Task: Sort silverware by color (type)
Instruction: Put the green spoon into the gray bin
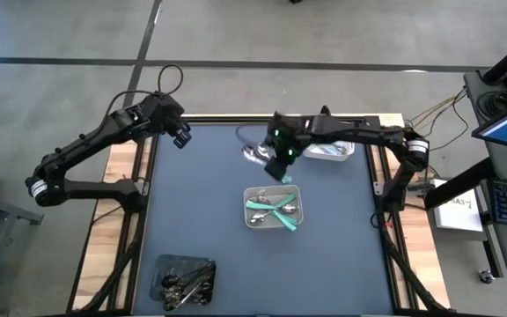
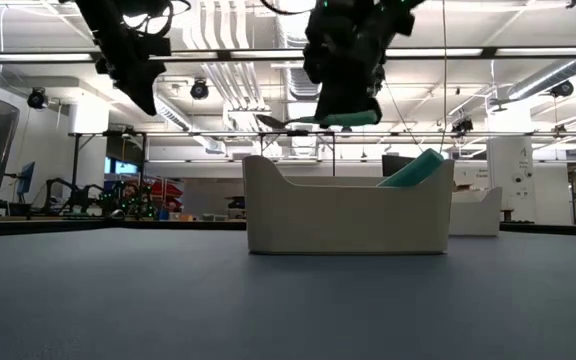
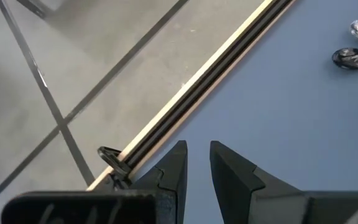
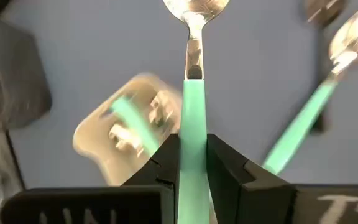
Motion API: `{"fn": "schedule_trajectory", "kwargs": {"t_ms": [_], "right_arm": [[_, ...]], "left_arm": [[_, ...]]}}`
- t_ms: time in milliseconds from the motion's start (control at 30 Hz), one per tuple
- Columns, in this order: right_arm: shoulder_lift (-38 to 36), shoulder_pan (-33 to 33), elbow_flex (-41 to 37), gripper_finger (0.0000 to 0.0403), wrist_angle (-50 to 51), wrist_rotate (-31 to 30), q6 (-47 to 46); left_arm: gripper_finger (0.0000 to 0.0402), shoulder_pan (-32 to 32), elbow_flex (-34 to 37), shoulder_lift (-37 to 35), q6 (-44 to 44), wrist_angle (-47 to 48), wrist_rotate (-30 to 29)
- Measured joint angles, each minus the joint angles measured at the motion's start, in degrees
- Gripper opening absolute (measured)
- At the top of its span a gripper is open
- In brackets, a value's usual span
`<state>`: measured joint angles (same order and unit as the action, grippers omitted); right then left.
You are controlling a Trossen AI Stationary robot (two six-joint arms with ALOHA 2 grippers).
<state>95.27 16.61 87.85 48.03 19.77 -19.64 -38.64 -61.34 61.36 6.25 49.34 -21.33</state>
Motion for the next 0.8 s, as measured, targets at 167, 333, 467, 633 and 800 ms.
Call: {"fn": "schedule_trajectory", "kwargs": {"t_ms": [167,333,467,633,800], "right_arm": [[-0.17,-4.97,-0.04,0.0041,1.83,0.16,-4.62],[0.24,-6.15,-0.3,0.0041,1.48,2.38,-5.26],[0.21,-7.81,-0.96,0.0041,1.98,3.4,-2.61],[0.21,-9.78,-1.68,0.0041,2.25,4.19,-0.07],[0.21,-11.17,-2.1,0.0071,2.19,2.78,-2.94]], "left_arm": [[0.0053,-1.16,0.0,-0.55,1.89,-0.4,1.16],[0.0053,-1.26,0.0,-0.61,2.26,-0.48,4.06],[0.0053,-1.24,0.0,-0.54,2.18,-0.95,4.63],[0.0053,-1.24,0.0,-0.56,0.17,-0.74,6.24],[0.0053,-1.24,0.0,-0.54,-1.04,-0.21,7.42]]}}
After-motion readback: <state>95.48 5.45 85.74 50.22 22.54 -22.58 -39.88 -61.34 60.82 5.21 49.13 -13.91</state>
